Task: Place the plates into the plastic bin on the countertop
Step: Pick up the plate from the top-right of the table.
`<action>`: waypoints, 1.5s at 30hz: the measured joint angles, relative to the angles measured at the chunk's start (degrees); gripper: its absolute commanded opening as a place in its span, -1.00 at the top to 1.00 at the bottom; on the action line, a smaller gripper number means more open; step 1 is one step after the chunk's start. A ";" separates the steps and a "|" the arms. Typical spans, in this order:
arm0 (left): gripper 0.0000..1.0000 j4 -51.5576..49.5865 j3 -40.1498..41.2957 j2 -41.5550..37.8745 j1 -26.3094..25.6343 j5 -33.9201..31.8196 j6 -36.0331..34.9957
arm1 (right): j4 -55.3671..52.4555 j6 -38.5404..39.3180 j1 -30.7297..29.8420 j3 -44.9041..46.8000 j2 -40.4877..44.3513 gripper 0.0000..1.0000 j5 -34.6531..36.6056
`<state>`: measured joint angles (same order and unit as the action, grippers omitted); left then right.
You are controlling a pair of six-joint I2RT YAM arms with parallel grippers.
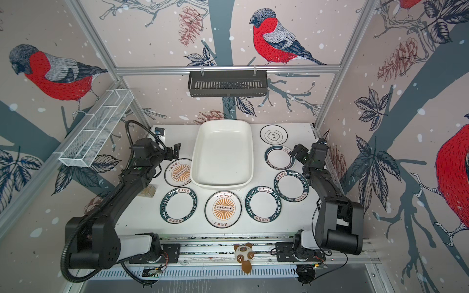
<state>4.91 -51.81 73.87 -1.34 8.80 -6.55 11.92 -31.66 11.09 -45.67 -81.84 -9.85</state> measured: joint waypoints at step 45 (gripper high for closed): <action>-0.94 -23.34 -13.31 1.99 -7.39 21.18 -2.38 | -7.61 2.05 5.57 -13.00 -26.95 -0.30 -19.08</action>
<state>-18.44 -65.12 75.85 -8.73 29.98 -8.93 4.32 -29.61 16.67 -58.67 -108.79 -28.93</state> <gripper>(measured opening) 0.972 0.654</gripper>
